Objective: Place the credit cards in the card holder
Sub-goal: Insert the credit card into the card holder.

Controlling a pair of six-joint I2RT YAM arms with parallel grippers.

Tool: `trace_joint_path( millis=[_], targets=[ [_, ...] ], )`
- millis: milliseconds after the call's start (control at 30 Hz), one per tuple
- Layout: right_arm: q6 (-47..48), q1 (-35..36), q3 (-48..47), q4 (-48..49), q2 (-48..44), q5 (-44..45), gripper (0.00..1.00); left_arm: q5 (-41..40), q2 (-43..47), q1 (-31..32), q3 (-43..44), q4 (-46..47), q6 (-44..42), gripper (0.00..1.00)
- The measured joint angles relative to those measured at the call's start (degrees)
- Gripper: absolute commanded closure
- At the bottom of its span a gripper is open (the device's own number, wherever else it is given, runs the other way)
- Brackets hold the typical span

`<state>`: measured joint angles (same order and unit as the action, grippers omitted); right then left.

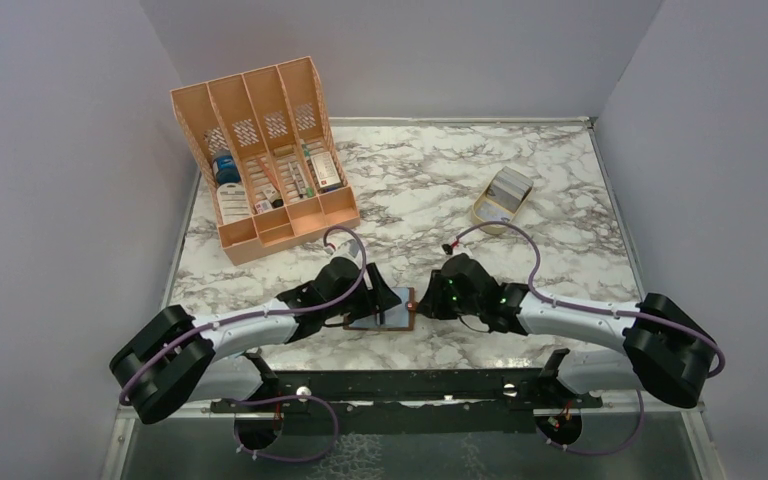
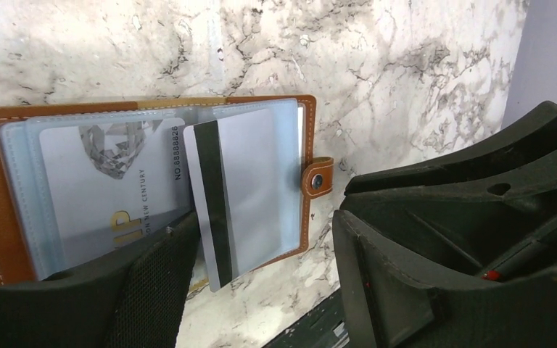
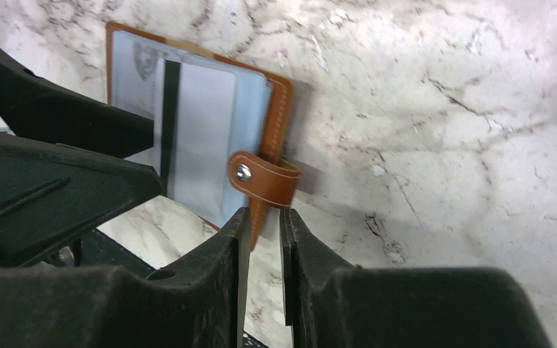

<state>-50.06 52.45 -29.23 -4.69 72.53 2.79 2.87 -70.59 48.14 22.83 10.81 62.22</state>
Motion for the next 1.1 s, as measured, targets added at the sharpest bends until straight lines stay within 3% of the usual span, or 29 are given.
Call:
trace_joint_path(
  millis=[400,800,1100],
  targets=[
    [2.5,0.0,-6.0,-0.5,3.4,1.0,0.63,-3.2,1.2,0.0,1.1,-5.1,-0.1,0.28],
    [3.9,0.0,-6.0,-0.3,8.5,1.9,0.75,-2.9,-2.7,-0.2,2.0,-1.0,-0.7,0.28],
    [3.8,0.0,-4.5,1.9,9.2,1.8,0.79,-1.4,-4.2,-0.2,2.0,1.4,-1.1,0.37]
  ],
)
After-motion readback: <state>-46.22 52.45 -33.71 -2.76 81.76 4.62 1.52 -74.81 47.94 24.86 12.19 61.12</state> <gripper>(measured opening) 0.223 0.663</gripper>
